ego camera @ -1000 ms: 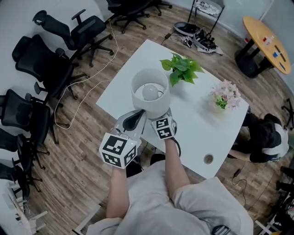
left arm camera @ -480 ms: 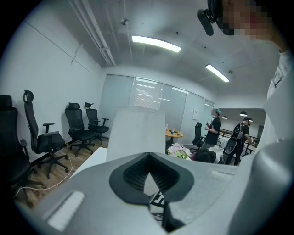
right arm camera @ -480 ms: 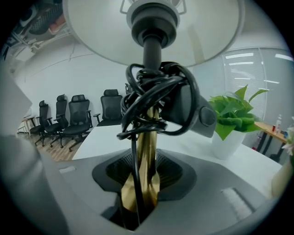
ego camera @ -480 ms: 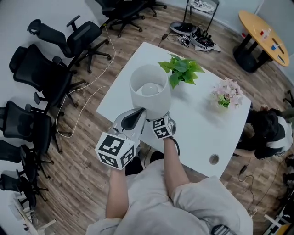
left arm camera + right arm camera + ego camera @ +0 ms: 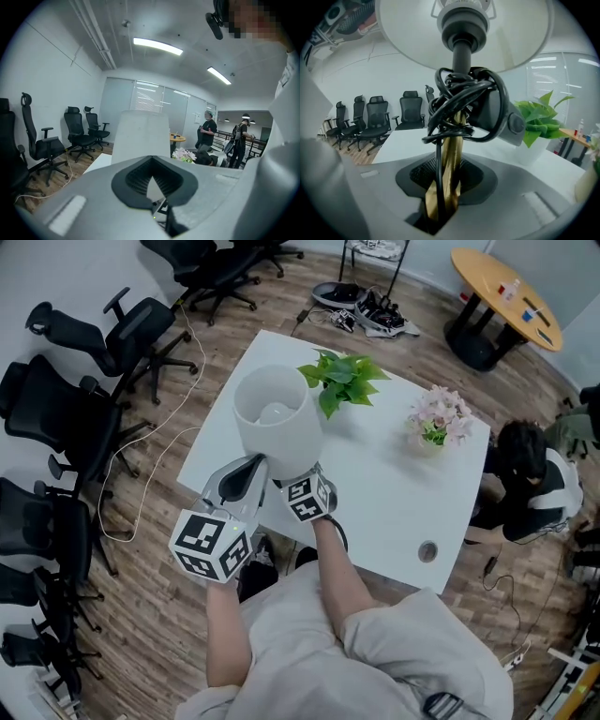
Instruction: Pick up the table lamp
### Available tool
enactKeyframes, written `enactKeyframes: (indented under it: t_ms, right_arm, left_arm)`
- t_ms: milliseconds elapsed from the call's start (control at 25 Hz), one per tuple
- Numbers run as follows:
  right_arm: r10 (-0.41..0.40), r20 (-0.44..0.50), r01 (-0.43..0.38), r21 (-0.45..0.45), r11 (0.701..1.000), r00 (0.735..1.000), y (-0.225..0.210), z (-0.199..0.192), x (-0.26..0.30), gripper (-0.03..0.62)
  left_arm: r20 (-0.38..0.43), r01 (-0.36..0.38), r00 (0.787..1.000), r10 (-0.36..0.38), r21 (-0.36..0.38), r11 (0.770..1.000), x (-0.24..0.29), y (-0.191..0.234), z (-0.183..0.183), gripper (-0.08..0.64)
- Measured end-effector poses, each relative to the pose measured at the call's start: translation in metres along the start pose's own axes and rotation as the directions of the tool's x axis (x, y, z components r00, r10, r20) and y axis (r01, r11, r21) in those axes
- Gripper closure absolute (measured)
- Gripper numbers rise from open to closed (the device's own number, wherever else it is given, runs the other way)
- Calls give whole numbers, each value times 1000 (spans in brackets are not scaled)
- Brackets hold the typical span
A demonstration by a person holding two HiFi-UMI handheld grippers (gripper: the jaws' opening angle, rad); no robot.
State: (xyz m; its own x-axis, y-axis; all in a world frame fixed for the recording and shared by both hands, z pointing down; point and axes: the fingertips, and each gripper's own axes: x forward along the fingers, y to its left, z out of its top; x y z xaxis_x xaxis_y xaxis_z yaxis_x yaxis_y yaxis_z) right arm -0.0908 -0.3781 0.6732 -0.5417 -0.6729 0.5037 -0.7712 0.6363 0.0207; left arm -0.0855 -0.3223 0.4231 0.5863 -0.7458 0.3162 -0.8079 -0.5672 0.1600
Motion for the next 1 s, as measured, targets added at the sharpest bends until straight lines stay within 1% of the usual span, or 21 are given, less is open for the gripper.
enactKeyframes:
  t_ms: [200, 440, 720, 1000]
  right_arm:
    - [1, -28, -1, 2, 1000, 1000, -5, -3, -7, 448]
    - [-34, -41, 35, 26, 999, 999, -19, -5, -16, 451]
    - [-75, -53, 78, 58, 995, 996, -29, 3, -29, 451]
    - [-112, -69, 119, 112, 986, 991, -37, 6, -51, 451]
  left_arm:
    - [3, 7, 1000, -7, -9, 1000, 4, 1, 3, 560]
    - [2, 32, 999, -32, -7, 999, 7, -2, 7, 560]
    - [-6, 76, 997, -76, -4, 997, 11, -4, 9, 560]
    - [-23, 136, 990, -136, 2, 991, 16, -9, 9, 560]
